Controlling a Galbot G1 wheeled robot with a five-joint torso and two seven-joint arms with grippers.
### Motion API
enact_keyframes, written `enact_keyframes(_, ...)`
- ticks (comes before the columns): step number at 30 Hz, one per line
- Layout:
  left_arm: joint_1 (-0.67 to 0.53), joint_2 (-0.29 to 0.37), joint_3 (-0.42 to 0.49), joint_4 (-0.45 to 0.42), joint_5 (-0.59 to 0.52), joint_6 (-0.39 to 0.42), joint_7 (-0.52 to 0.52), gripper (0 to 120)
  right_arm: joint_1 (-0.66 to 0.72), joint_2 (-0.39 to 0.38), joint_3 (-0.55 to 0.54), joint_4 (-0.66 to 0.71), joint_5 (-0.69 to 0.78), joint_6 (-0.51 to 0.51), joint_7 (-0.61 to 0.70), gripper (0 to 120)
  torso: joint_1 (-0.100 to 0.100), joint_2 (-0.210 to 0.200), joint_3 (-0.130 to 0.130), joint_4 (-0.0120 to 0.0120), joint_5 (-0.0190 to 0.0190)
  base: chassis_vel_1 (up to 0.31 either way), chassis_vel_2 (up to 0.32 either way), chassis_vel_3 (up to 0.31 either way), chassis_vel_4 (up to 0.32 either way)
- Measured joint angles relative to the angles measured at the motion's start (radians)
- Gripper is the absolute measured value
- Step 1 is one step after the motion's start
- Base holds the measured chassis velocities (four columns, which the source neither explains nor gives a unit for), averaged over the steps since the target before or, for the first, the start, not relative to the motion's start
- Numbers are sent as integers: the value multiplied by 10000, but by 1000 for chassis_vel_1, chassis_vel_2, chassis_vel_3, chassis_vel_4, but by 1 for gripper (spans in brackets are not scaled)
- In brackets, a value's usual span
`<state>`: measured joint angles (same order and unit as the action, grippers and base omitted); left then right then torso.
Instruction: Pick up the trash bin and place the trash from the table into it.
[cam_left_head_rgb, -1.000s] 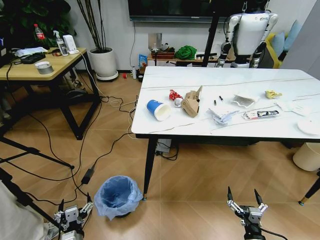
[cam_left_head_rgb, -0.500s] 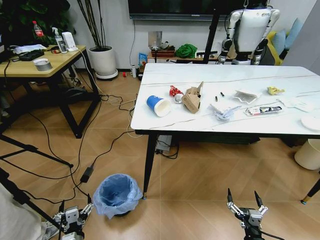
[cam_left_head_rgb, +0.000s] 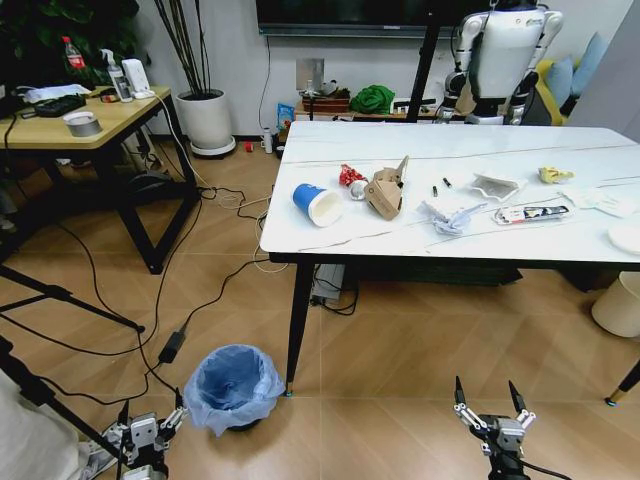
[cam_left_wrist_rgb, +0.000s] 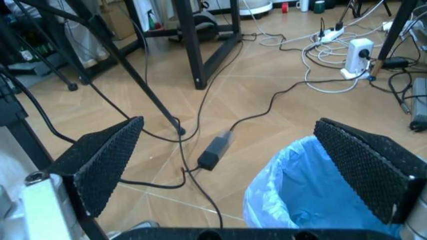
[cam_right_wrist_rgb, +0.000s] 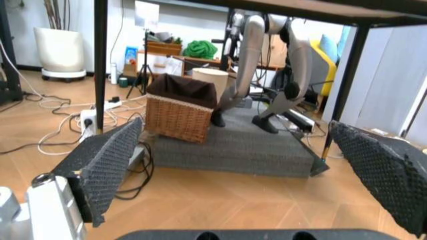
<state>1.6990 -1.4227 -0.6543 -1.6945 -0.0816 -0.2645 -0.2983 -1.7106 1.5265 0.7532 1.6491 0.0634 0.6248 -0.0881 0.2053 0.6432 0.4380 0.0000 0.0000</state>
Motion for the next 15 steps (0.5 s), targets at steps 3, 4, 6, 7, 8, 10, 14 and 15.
enact_keyframes(3, -43, 0, 10, 87, 139, -60, -64, 100, 18, 3, -37, -86, -20, 0, -3, 100, -81, -198, -117, 0, 0, 0, 0, 0, 0)
enact_keyframes(4, -47, 3, 9, 96, 178, -75, -81, 100, 26, -5, -40, -102, -21, 0, -3, 100, -88, -215, -126, 0, -1, 0, 0, 0, 0)
enact_keyframes(6, -37, 44, 7, 102, 294, -90, -125, 100, 64, -46, -51, -167, -21, 0, -4, 100, -107, -257, -151, 0, -2, 0, 0, 0, 0)
enact_keyframes(7, 9, 110, 8, 91, 352, -75, -139, 100, 106, -91, -66, -254, -21, 0, -6, 100, -116, -278, -163, 0, -2, 0, 0, 0, 0)
enact_keyframes(8, 46, 174, 7, 82, 373, -44, -141, 100, 136, -124, -70, -339, -21, 0, -12, 100, -119, -285, -166, 1, -2, 0, 0, 0, 0)
enact_keyframes(10, 87, 321, -11, 88, 384, 63, -133, 100, 189, -162, -80, -475, -34, 4, -37, 100, -121, -292, -170, 1, -1, 0, 0, 0, 0)
enact_keyframes(14, -123, 710, -100, 458, 300, 246, 60, 100, 292, 9, -162, -737, -186, 112, -100, 100, -121, -290, -168, 1, -2, 0, 0, 0, 0)
enact_keyframes(15, -278, 791, -102, 603, 239, 252, 114, 100, 326, 100, -181, -800, -240, 155, -121, 100, -121, -288, -167, 3, -2, 0, 0, 0, 0)
